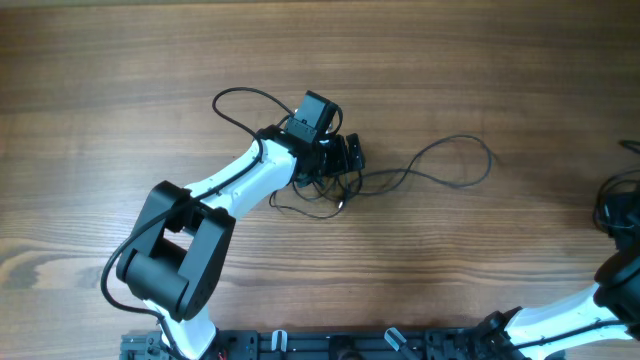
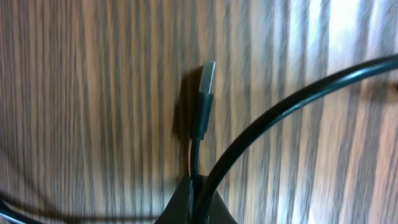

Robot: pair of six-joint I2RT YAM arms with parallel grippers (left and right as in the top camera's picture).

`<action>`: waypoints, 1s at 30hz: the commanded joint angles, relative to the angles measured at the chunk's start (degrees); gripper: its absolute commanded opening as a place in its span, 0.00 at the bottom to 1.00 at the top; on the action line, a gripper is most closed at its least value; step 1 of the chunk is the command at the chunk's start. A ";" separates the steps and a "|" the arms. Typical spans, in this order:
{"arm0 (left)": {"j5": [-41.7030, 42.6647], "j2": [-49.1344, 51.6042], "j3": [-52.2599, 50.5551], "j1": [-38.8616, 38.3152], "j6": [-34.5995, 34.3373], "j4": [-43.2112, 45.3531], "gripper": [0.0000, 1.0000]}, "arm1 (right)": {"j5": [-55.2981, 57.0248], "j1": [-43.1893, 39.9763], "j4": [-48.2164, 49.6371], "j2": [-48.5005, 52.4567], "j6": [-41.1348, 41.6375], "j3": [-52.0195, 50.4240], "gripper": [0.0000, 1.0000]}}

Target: Untangle cables

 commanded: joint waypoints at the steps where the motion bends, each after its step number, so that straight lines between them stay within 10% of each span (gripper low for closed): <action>1: -0.76 0.63 0.11 -0.11 1.16 -0.04 1.00 | -3.58 3.08 -3.41 0.59 -2.21 -0.55 0.04; 10: -0.76 0.63 0.11 -0.11 1.16 -0.04 1.00 | 11.98 5.79 -1.99 -8.17 -3.98 1.14 0.04; 15: -0.76 0.63 0.11 -0.11 1.16 0.00 1.00 | 13.53 5.73 17.03 -12.00 -27.93 1.29 0.04; 30: -0.76 0.63 0.11 -0.11 1.14 0.00 1.00 | 5.03 -4.26 42.42 0.04 -28.87 1.27 0.09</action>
